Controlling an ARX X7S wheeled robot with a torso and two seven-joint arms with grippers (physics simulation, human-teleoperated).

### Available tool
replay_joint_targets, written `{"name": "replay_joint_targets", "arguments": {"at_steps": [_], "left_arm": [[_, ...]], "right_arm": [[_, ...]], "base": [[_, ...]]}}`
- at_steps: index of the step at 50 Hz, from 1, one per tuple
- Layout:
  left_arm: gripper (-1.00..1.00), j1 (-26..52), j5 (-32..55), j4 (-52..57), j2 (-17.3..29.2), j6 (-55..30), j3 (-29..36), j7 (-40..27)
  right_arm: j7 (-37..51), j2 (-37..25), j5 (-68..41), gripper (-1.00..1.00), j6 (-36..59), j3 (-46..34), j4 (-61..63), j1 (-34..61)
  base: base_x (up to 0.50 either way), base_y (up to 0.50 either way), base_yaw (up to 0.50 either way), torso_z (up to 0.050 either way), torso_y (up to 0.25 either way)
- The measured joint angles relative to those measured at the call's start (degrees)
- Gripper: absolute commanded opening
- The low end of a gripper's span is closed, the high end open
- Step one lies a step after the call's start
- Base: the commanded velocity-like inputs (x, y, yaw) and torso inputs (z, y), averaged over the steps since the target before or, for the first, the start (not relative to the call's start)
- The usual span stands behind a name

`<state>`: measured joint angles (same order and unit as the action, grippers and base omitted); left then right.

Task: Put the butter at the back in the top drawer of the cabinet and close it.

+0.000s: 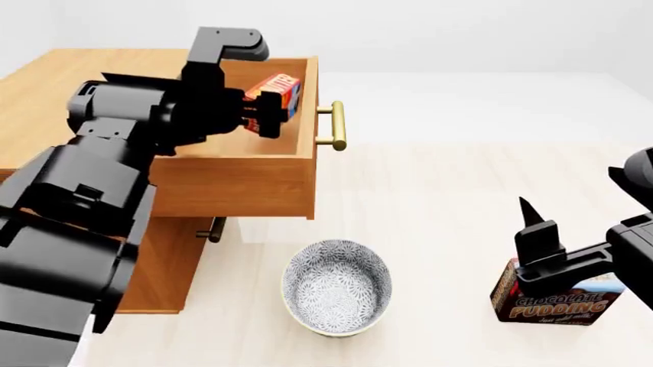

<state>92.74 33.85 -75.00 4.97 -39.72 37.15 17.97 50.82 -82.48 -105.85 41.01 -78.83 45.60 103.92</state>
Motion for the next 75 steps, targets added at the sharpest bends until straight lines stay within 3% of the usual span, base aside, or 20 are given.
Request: {"name": "replay_joint_targets", "arguments": {"at_steps": [18,32,48,75], "left_arm": [[-1.0,-0.2,-19.2,0.0,-1.9,-4.4,-16.5,0.9],[-1.0,0.2,-28.4,0.0,-2.9,-7.8,-24.2,1.4],[-1.0,0.5,-32.7,0.0,-3.3,-10.2,-28.4,2.1],[-1.0,0.8,-34.4,0.3,-3.7,-14.6,-28.8,3.0]], "right_arm": [[0.1,-0.1,0.5,1.0,0.0,0.2,-0.1,-0.7],[0.0,-0.3,0.9,1.0,-0.2,0.3,-0.1,-1.3],[-0.2,-0.7,0.9,1.0,-0.3,0.7,-0.1,-1.7],[-0.1,-0.7,0.8,1.0,-0.2,1.4,-0.3,-2.2]], "base": [[0.0,0.0,0.0,0.001,0.001],[0.0,0.0,0.0,0.001,0.001],[0.0,0.0,0.0,0.0,0.001],[0.0,0.0,0.0,0.0,0.0]]}}
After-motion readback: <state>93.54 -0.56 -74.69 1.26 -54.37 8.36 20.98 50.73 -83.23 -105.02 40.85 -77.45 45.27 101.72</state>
